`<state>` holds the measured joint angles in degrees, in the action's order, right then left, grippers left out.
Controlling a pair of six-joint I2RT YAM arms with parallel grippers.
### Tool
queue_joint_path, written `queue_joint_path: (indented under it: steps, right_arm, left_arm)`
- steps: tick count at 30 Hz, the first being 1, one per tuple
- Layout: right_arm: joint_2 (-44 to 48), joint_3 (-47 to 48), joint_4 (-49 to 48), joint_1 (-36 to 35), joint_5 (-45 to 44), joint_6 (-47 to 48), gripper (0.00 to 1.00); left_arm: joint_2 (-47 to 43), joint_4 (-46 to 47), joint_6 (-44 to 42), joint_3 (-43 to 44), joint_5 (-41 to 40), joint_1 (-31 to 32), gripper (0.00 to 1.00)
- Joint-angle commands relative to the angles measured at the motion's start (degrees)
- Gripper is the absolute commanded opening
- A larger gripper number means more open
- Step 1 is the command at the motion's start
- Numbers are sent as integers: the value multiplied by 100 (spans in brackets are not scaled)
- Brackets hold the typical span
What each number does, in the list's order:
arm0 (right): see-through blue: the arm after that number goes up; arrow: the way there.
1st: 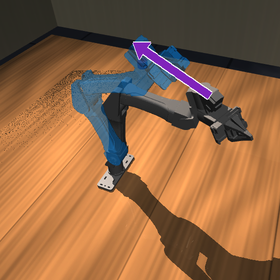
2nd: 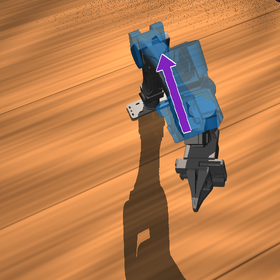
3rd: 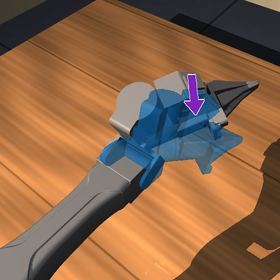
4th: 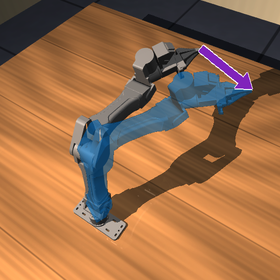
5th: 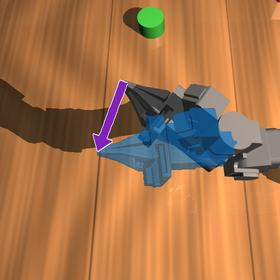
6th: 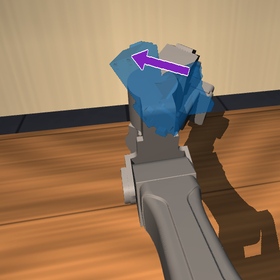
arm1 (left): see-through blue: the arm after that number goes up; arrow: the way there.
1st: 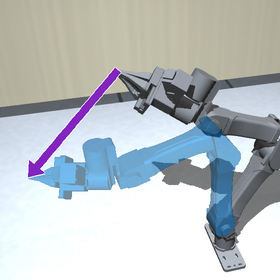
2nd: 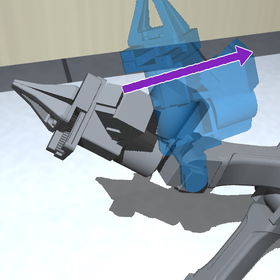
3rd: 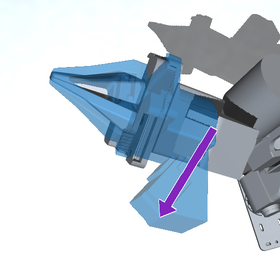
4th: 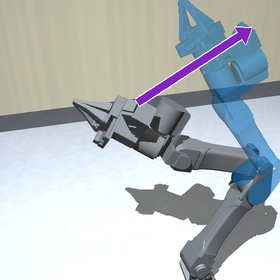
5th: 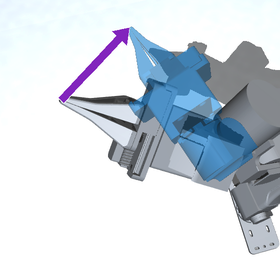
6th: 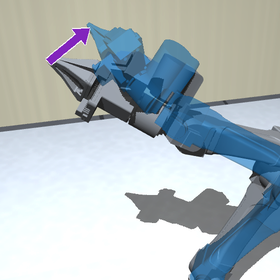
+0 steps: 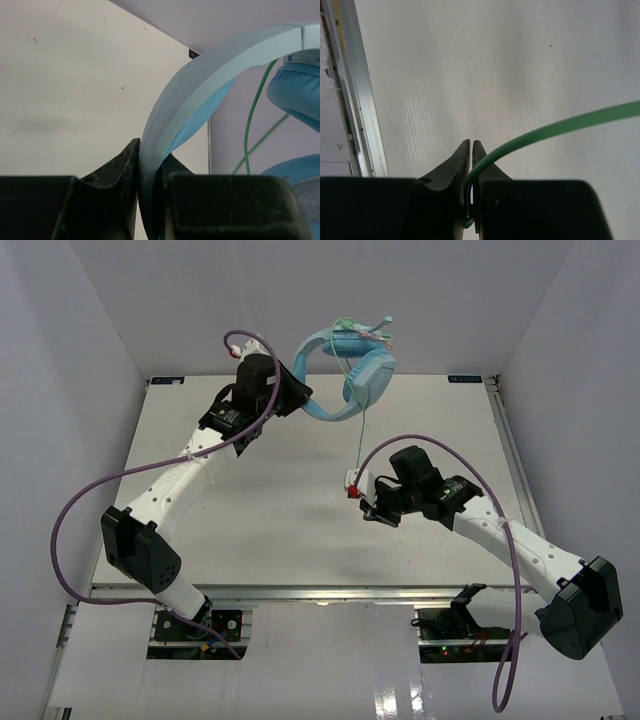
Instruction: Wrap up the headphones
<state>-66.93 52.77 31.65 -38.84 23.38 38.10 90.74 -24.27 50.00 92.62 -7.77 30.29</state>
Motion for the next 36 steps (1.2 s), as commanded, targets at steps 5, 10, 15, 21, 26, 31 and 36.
queue_joint_path:
  steps: [5,10,15,21,26,31,36]
  right_arm:
    - [399,232,761,-72,-906,694,8]
    - [505,198,825,-89,-1523,1021,8]
    - [370,395,850,-177,-2205,1322,8]
    - [112,390,939,-465,-2571,1519,8]
    - [98,117,834,-669,-3222,1795,8]
    - [-13,600,634,-613,-3979,1987,8]
    - [-156,1142,364,-500,-4394,2317,8]
  left_arm:
    - [-305,1139,689,-244,211,-111,0]
    - [-105,1118,480,-187,-621,-120,0]
    - [516,910,426,-86,-1065,-120,0]
    - [1010,1484,1134,-417,-443,-104,0]
    - [1458,1141,737,207,-420,20,0]
    - [2014,482,144,618,-350,122,0]
    - [2181,435,-364,229,-168,284,0]
